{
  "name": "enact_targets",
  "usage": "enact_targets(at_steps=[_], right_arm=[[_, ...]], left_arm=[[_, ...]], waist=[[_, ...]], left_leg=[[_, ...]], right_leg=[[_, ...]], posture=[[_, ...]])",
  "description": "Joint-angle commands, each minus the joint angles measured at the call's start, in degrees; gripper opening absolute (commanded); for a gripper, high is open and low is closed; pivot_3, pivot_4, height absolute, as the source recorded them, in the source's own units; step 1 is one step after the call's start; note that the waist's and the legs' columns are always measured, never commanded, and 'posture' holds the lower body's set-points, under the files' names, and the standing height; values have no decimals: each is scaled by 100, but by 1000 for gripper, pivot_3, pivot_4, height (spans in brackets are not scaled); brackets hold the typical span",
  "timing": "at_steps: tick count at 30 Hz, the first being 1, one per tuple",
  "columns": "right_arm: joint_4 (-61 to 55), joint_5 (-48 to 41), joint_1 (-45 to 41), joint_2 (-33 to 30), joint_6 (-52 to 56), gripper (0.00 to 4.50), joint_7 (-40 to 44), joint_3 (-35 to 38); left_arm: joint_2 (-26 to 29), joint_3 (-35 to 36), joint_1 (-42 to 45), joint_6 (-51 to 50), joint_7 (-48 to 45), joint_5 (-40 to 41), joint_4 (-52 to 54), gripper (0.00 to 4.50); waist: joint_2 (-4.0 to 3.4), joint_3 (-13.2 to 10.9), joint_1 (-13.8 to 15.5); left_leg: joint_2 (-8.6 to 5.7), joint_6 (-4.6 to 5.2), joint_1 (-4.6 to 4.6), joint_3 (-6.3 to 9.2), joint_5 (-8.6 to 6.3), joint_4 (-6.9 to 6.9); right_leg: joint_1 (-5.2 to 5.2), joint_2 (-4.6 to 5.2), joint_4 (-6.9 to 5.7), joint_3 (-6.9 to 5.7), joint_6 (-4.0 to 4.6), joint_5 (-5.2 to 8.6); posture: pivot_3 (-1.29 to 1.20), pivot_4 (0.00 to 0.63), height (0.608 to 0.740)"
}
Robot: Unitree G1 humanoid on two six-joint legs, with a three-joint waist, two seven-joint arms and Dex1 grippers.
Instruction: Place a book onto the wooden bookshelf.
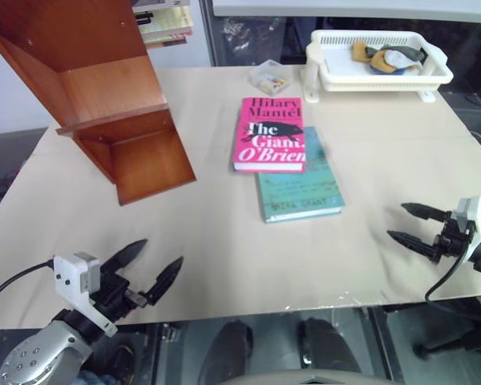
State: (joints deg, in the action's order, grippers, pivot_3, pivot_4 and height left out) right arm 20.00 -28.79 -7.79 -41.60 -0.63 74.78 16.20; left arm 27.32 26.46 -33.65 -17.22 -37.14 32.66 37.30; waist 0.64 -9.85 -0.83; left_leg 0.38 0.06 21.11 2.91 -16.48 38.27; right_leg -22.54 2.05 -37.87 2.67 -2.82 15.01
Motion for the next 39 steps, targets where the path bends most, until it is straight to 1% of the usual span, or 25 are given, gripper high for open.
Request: enact_targets(at_steps=[1, 6, 13, 18, 22, 26, 28, 30, 35, 39], right_arm=[[-127, -139, 0, -38, -31, 4407, 47, 191], [-203, -177, 51, -38, -35, 4407, 11, 214], [-387, -248, 78, 6, 21, 4407, -122, 272], [-731, -331, 205, 66, 123, 4407, -265, 292], [-1117, -418, 343, 98, 240, 4407, -395, 304], [-1702, -663, 568, 153, 489, 4407, -554, 397], [-1937, -703, 680, 194, 532, 4407, -658, 431], [-2135, -725, 779, 229, 560, 4407, -765, 472], [-2627, -792, 1123, 331, 593, 4407, -1059, 629], [-2966, -850, 1347, 343, 638, 4407, -1198, 724]], left_arm=[[24, 21, 38, -1, 40, 73, 136, 4500], [24, 1, 122, -34, 34, 111, 95, 4500], [48, -202, 730, -247, 109, 231, -137, 4500], [-70, -709, 2021, -786, 373, 446, -875, 4500], [-327, -815, 3244, -1345, 700, 820, -1824, 4500], [-612, -852, 4299, -1862, 747, 1350, -2686, 4500], [-726, -924, 4801, -2074, 726, 1481, -3116, 4500], [-807, -957, 5221, -2130, 701, 1461, -3518, 4500], [-1099, -746, 6372, -2458, 943, 1653, -4744, 4500], [-1227, -888, 6859, -2739, 751, 1571, -5485, 4500]], waist=[[0, 0, 0], [0, 0, 0], [-2, 1, 5], [-3, 2, 24], [-3, 2, 11], [-2, 1, -3], [-1, 1, 12], [-1, 1, 24], [0, 1, 32], [0, 1, -4]], left_leg=[[0, 0, 0, 0, 0, 0], [0, 0, 0, -1, 0, 0], [0, 0, -3, 0, 0, 1], [-3, 0, -2, 5, 0, 5], [-4, 0, -5, 13, 0, 9], [-5, 0, -2, 11, 0, 9], [-7, 0, 5, 22, 0, 8], [-10, -1, 10, 31, 1, 10], [-23, -1, 19, 43, 1, 13], [-28, -2, 22, 44, 1, 13]], right_leg=[[0, 0, 0, 0, 0, 0], [0, 0, 0, 1, -1, 0], [1, -1, -4, 1, -1, -1], [3, -3, -9, -6, -3, -2], [8, -5, -13, -7, -5, -4], [5, -4, -13, -6, -7, -5], [1, -3, -14, -12, -9, -7], [1, -3, -13, -18, -9, -7], [0, -3, -12, -27, -10, -8], [-3, -2, -10, -27, -11, -8]], posture=[[0, 150, 740], [0, 150, 740], [0, 150, 740], [0, 150, 740], [0, 150, 740], [0, 150, 740], [0, 150, 740], [0, 150, 740], [0, 150, 740], [0, 150, 740]])
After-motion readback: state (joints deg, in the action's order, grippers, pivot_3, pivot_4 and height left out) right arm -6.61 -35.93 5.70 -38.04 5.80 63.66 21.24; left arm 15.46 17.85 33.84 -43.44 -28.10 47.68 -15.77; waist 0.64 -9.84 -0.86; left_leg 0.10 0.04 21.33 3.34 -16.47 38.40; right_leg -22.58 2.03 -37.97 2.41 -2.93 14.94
